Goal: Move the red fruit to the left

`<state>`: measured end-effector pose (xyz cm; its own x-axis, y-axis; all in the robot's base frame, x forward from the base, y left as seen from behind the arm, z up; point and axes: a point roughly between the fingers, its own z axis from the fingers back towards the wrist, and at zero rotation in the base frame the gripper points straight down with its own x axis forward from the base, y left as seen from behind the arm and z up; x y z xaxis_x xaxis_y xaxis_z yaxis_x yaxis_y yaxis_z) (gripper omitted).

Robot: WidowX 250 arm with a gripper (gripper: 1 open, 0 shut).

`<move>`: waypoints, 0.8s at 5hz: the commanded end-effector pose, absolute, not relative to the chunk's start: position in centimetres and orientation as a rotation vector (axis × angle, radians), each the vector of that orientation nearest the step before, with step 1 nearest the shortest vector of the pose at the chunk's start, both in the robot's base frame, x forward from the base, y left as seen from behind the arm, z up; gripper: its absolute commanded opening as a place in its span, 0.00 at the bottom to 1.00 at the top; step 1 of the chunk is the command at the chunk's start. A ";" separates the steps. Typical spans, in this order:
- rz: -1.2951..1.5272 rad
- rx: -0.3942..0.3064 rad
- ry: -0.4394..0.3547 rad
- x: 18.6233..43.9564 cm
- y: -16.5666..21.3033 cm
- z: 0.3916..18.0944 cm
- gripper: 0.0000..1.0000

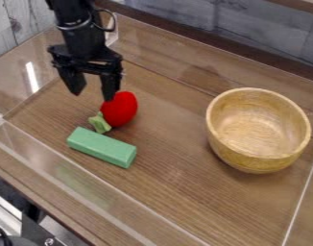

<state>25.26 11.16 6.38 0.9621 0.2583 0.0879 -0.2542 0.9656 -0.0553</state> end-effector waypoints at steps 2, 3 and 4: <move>0.246 -0.031 -0.115 26.7 12.5 5.2 1.00; 0.237 -0.033 -0.114 27.2 13.1 4.7 1.00; 0.260 -0.035 -0.116 27.5 12.7 5.5 1.00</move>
<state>26.82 12.31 4.10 0.9638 0.2602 0.0584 -0.2564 0.9644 -0.0650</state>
